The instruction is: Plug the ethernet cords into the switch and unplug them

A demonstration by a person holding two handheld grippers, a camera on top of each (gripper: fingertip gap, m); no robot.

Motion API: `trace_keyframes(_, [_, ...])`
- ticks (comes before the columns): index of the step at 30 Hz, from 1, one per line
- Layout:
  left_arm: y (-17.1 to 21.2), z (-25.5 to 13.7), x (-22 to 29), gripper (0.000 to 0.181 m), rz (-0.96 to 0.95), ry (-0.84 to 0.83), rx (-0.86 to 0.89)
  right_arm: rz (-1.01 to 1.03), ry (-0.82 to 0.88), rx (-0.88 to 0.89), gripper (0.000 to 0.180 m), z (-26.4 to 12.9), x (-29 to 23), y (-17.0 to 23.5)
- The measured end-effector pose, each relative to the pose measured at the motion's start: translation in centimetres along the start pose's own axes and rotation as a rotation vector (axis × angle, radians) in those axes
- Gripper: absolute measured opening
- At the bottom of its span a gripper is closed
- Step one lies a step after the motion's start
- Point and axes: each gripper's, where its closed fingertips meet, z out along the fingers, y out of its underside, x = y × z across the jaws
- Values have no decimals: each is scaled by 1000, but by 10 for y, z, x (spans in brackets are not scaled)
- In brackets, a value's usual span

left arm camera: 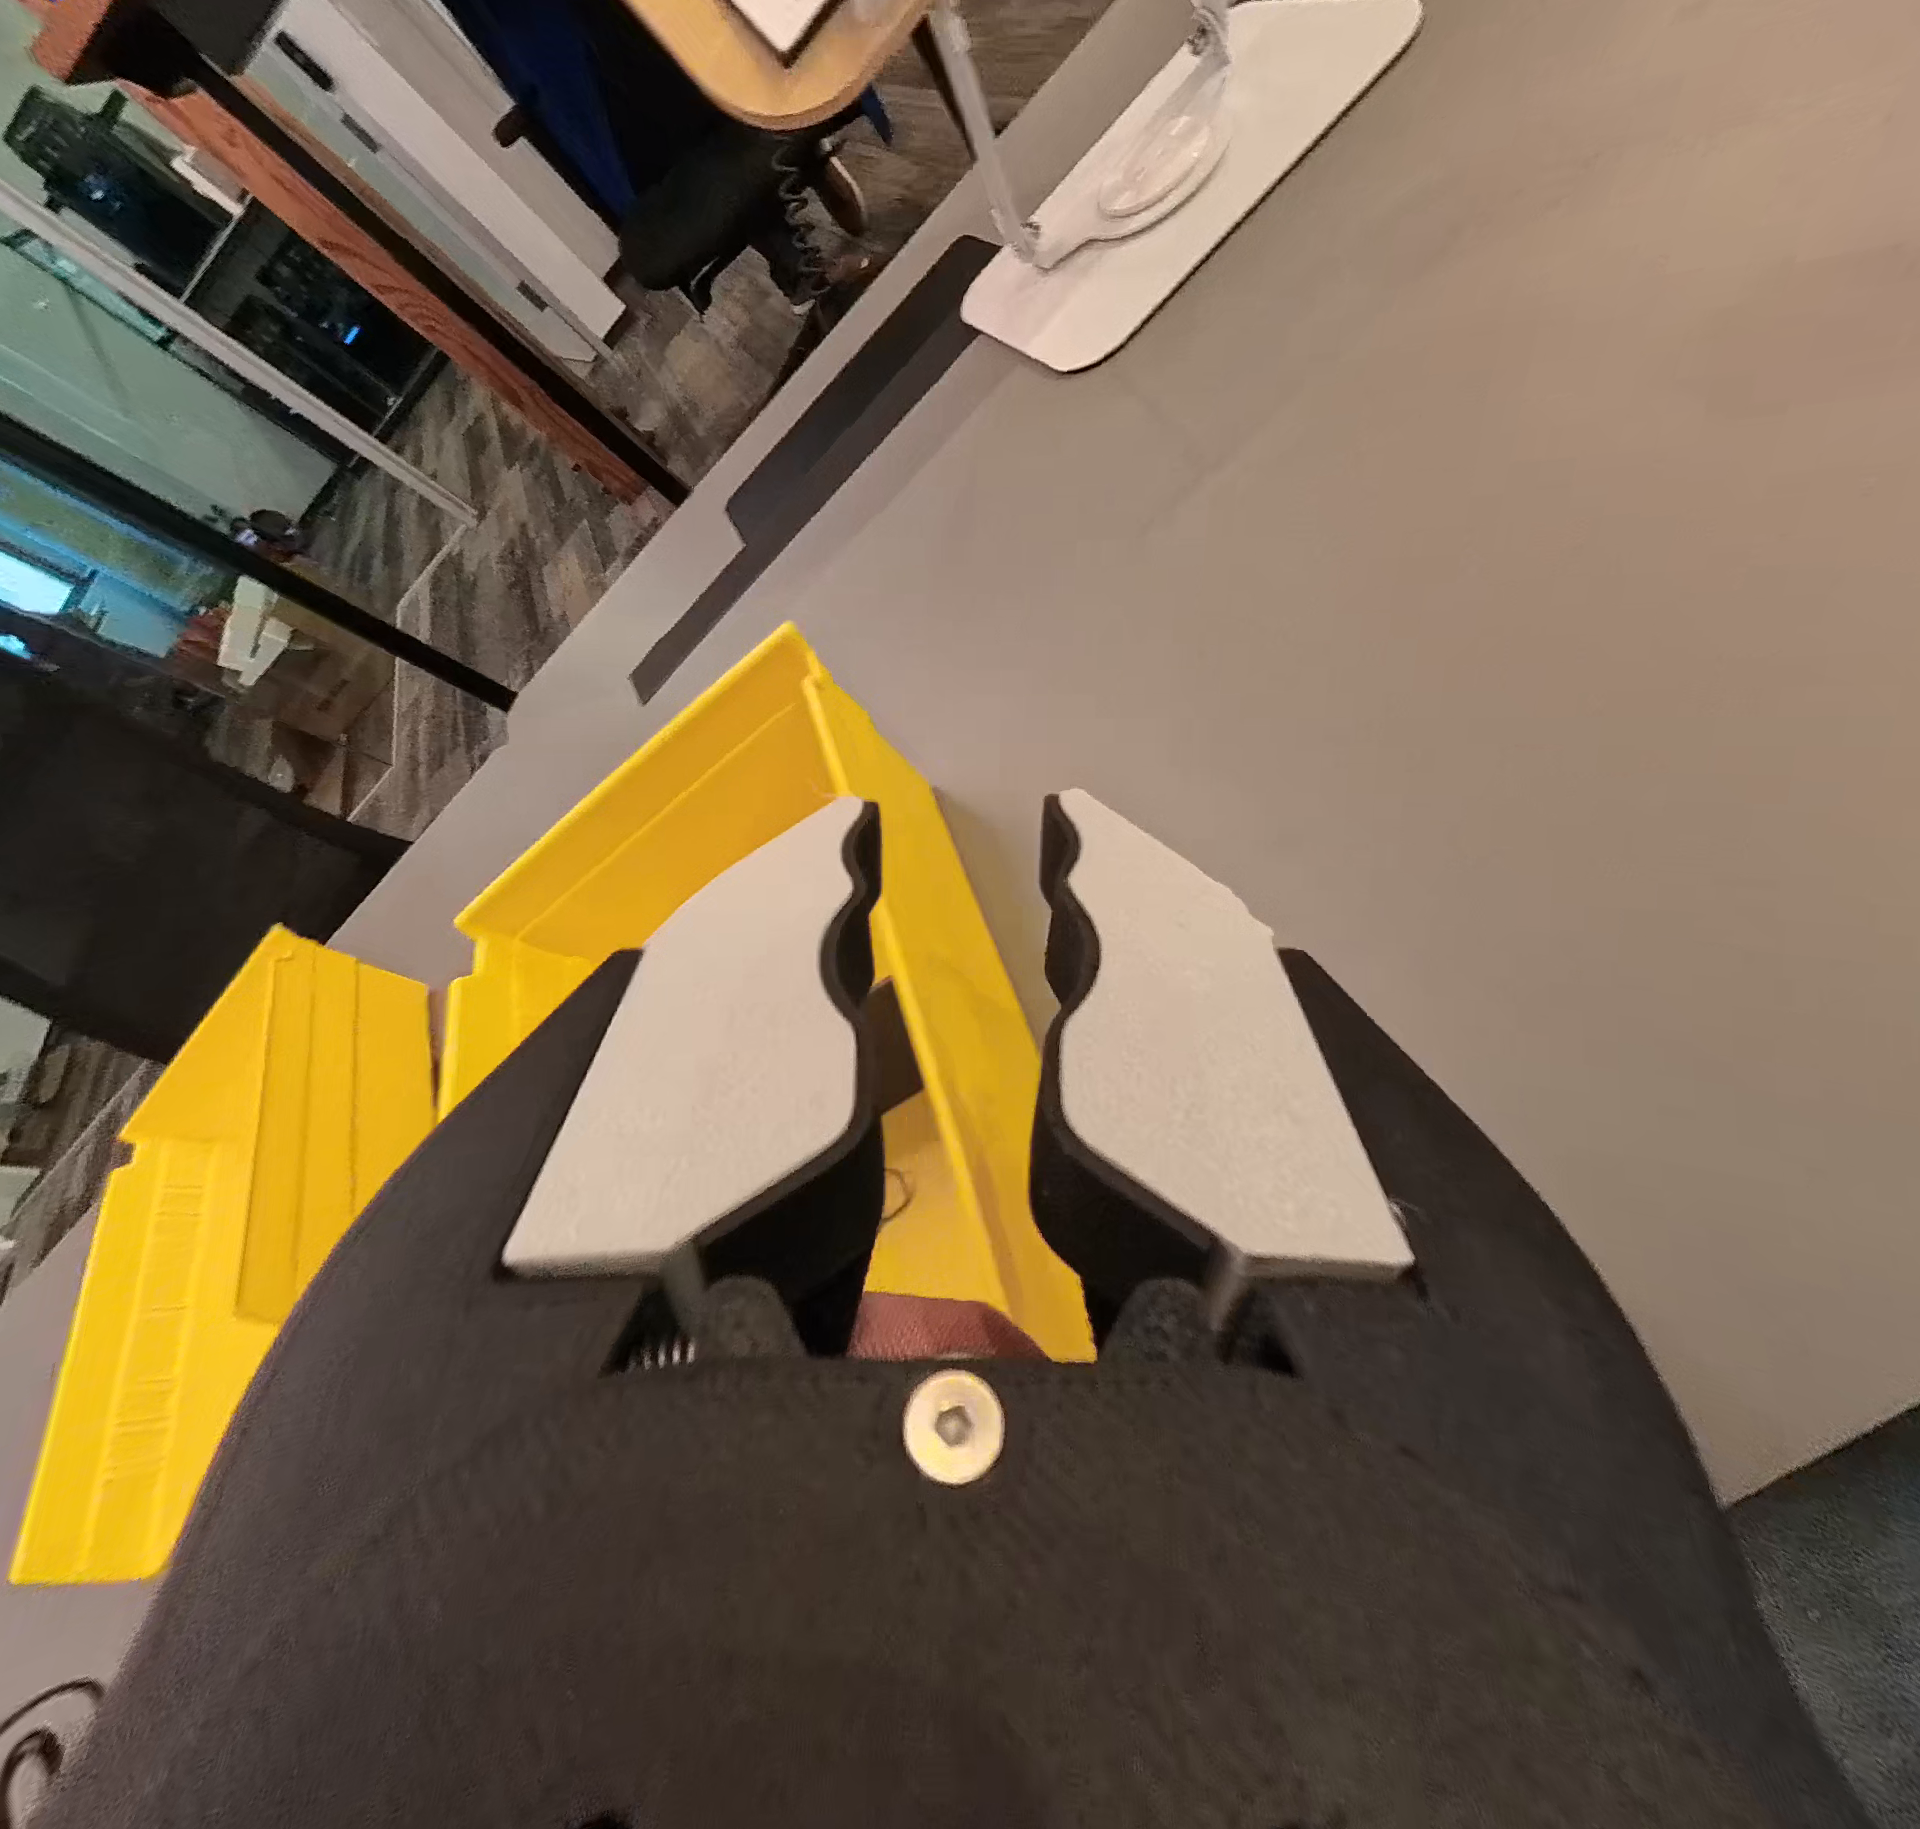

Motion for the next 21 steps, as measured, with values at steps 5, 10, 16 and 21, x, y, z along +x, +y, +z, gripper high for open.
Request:
trace_keyframes(5, [18, -15, -44, 52, -168, -51, -54, 202, 130, -8, 62, -22, 24, 57])
trace_keyframes(10, [47, -47, -99, 65, -239, -190, -85, 358, 159, 10, 68, -15, 20, 107])
trace_keyframes(16, [118, -71, -139, 78, -298, -309, -234, 461, 88, 9, 61, 15, 3, 141])
trace_keyframes(21, [167, -68, -147, 88, -462, -263, -264, 448, 73, 88, 42, 31, 2, 130])
